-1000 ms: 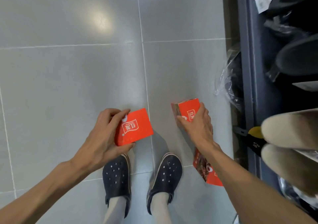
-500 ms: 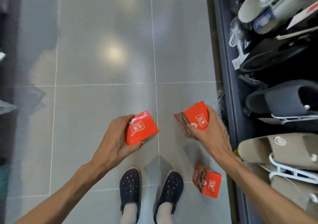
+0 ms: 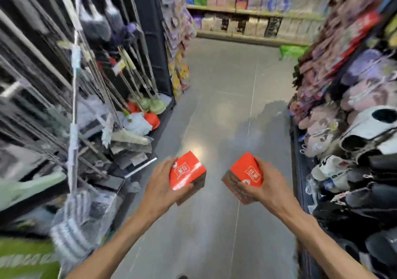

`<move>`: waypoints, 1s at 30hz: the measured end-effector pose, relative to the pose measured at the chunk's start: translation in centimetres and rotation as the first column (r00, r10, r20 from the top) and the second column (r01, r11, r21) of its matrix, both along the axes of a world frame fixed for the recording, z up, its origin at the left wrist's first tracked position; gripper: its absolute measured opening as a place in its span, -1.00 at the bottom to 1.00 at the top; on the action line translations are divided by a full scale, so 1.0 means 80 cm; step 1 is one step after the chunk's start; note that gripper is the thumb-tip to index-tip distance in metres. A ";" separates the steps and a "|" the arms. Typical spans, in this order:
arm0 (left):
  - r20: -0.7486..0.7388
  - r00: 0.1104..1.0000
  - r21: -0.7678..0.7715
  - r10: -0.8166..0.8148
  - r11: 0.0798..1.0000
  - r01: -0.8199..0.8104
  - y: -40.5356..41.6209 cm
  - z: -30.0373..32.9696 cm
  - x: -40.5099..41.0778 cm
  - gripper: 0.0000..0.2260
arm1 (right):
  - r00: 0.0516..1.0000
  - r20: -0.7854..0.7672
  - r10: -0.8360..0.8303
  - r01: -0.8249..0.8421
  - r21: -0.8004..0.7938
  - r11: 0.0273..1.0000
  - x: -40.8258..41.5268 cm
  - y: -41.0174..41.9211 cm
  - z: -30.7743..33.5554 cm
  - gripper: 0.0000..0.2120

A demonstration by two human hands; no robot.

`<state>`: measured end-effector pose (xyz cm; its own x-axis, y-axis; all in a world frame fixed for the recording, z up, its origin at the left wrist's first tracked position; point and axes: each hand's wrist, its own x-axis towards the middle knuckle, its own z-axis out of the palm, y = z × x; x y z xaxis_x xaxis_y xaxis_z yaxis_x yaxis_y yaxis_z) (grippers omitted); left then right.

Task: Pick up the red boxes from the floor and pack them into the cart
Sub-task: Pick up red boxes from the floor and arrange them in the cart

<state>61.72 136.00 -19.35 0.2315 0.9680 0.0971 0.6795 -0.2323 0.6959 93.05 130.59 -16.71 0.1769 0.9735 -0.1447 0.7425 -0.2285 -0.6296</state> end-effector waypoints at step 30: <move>0.002 -0.320 0.262 0.947 -0.309 -0.914 -0.734 0.280 -0.278 -0.26 | -0.444 0.285 0.850 -0.841 0.194 -0.505 -0.730 -0.279 0.287 -0.11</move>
<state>39.49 77.29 3.02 -0.9347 -0.0723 0.3481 0.1684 0.7725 0.6123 34.68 108.29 6.23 -0.9422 -0.3186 0.1034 -0.3316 0.8430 -0.4236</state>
